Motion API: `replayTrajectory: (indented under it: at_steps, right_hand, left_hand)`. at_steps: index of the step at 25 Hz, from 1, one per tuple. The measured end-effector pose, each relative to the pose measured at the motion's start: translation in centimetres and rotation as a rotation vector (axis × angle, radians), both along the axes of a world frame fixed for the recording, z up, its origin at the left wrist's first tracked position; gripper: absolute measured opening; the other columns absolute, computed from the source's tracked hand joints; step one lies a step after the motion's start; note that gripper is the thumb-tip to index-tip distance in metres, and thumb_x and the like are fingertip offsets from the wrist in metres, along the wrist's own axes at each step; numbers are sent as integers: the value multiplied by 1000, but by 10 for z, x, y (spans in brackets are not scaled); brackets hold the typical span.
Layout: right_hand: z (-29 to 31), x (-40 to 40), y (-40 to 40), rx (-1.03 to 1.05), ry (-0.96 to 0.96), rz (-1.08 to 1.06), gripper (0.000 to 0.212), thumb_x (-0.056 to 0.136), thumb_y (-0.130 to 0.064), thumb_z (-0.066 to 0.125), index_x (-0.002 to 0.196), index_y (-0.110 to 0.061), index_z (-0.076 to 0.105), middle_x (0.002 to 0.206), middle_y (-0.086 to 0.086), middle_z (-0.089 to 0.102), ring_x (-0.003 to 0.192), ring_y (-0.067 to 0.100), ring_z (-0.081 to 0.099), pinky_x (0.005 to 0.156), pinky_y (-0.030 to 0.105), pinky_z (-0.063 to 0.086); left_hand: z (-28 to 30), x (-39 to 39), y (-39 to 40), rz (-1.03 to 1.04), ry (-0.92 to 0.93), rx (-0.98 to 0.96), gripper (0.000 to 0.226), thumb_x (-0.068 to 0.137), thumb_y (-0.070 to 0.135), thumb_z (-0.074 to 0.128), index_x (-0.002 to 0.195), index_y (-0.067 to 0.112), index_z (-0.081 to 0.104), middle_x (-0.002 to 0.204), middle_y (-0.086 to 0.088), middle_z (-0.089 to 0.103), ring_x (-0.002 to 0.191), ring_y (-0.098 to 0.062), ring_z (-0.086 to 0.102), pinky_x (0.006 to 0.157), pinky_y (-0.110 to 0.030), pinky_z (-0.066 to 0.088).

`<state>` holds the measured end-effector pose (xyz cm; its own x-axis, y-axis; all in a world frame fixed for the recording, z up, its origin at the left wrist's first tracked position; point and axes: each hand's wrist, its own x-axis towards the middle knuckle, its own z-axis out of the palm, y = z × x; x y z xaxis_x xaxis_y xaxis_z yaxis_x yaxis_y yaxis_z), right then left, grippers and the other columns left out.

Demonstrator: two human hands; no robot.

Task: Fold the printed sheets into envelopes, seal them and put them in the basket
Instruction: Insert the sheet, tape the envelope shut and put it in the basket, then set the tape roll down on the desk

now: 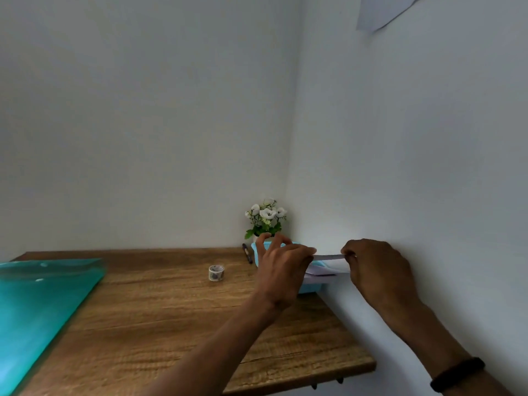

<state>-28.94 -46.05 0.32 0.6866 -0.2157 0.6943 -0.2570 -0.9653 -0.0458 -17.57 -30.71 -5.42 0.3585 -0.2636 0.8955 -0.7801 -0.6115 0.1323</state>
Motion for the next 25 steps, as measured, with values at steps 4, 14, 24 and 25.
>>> replayTrajectory:
  at_steps: [4,14,24,25]
  right_hand:
    - [-3,24,2,-214,110,-102,20,92,-16,61,105,-29,70,100,-7,71,97,18,65,63,28,44]
    - [-48,37,-27,-129,261,103,48,90,-5,57,130,-32,61,121,-10,64,110,13,58,81,24,48]
    - [-48,33,1,-59,253,195,50,90,-19,68,137,-30,60,130,-7,65,119,15,57,92,31,55]
    - [-47,29,8,-67,198,196,51,86,-17,74,135,-25,64,128,-3,68,118,20,60,89,36,59]
  left_hand:
    - [-16,4,15,41,227,-90,42,90,18,77,129,32,71,127,5,73,121,-18,58,107,-39,40]
    - [-38,-11,43,-103,244,-39,44,92,68,57,121,39,72,114,20,74,107,2,61,97,-23,49]
    - [-33,-7,33,-69,288,-47,43,96,68,54,121,38,72,114,17,76,106,1,63,98,-27,48]
    - [-32,-9,36,-78,342,-79,50,94,74,50,120,38,73,111,16,77,103,-1,66,96,-28,53]
